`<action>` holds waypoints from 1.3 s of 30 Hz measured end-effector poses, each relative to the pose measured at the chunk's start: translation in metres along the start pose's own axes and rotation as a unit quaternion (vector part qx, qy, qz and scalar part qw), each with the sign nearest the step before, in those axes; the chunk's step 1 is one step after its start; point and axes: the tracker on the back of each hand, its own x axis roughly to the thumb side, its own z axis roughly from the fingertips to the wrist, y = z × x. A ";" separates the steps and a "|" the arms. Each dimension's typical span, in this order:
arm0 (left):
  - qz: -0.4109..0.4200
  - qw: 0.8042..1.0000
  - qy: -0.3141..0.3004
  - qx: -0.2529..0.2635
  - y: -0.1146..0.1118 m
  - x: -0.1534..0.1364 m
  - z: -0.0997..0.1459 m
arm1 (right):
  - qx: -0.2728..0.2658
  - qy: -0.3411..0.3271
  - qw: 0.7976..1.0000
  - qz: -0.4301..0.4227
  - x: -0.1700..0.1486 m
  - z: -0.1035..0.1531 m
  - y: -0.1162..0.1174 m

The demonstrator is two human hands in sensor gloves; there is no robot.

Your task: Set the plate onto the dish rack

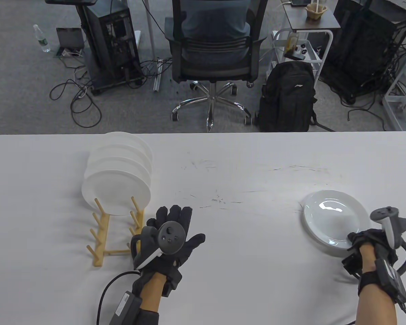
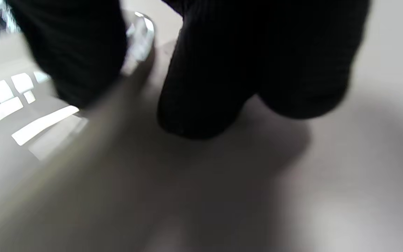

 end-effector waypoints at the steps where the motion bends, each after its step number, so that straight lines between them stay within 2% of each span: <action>1: 0.001 1.000 0.000 -0.001 0.000 0.000 0.000 | 0.008 0.003 1.000 -0.025 -0.003 -0.002 -0.001; 5: 0.006 1.000 0.000 -0.003 0.001 0.001 0.000 | -0.068 0.012 0.997 0.030 -0.001 0.009 -0.018; 10: 0.010 1.000 -0.006 -0.007 -0.001 0.002 -0.001 | -0.114 -0.023 0.993 0.028 0.016 0.038 -0.042; 15: 0.019 1.000 -0.015 -0.004 -0.002 0.004 0.000 | -0.157 -0.150 0.976 -0.024 0.041 0.087 -0.062; 17: 0.022 1.000 -0.018 -0.006 -0.003 0.005 0.000 | -0.201 -0.212 0.956 -0.026 0.041 0.115 -0.065; 18: 0.027 0.999 -0.022 0.000 -0.003 0.005 0.001 | -0.238 -0.246 0.938 -0.049 0.038 0.128 -0.063; 19: 0.034 0.999 -0.021 0.008 -0.003 0.006 0.001 | -0.247 -0.267 0.929 -0.067 0.036 0.134 -0.061; 21: 0.053 0.998 -0.022 0.015 -0.004 0.010 0.000 | -0.213 -0.299 0.924 -0.110 0.032 0.140 -0.054; 24: 0.073 0.997 -0.027 0.003 -0.008 0.015 -0.001 | -0.067 -0.331 0.920 -0.201 0.032 0.134 -0.035; 26: 0.097 0.995 -0.027 -0.013 -0.013 0.017 -0.002 | 0.033 -0.339 0.898 -0.280 0.031 0.130 -0.011; 28: 0.156 0.987 -0.029 -0.041 -0.020 0.019 -0.003 | 0.138 -0.307 0.874 -0.351 0.035 0.131 0.017; 30: 0.246 0.966 -0.023 -0.077 -0.029 0.022 -0.005 | 0.267 -0.283 0.832 -0.395 0.043 0.137 0.050; 32: 0.352 0.928 -0.028 -0.116 -0.039 0.024 -0.006 | 0.358 -0.278 0.794 -0.406 0.050 0.151 0.077; 34: 0.425 0.896 -0.045 -0.117 -0.043 0.026 -0.006 | 0.392 -0.287 0.782 -0.390 0.055 0.166 0.094; 35: 0.472 0.874 -0.040 -0.110 -0.046 0.027 -0.006 | 0.401 -0.297 0.781 -0.376 0.057 0.178 0.101; 38: 0.554 0.827 -0.017 -0.093 -0.049 0.026 -0.006 | 0.417 -0.357 0.769 -0.328 0.065 0.203 0.112; 39: 0.577 0.813 0.001 -0.074 -0.049 0.019 -0.004 | 0.396 -0.387 0.777 -0.299 0.066 0.209 0.110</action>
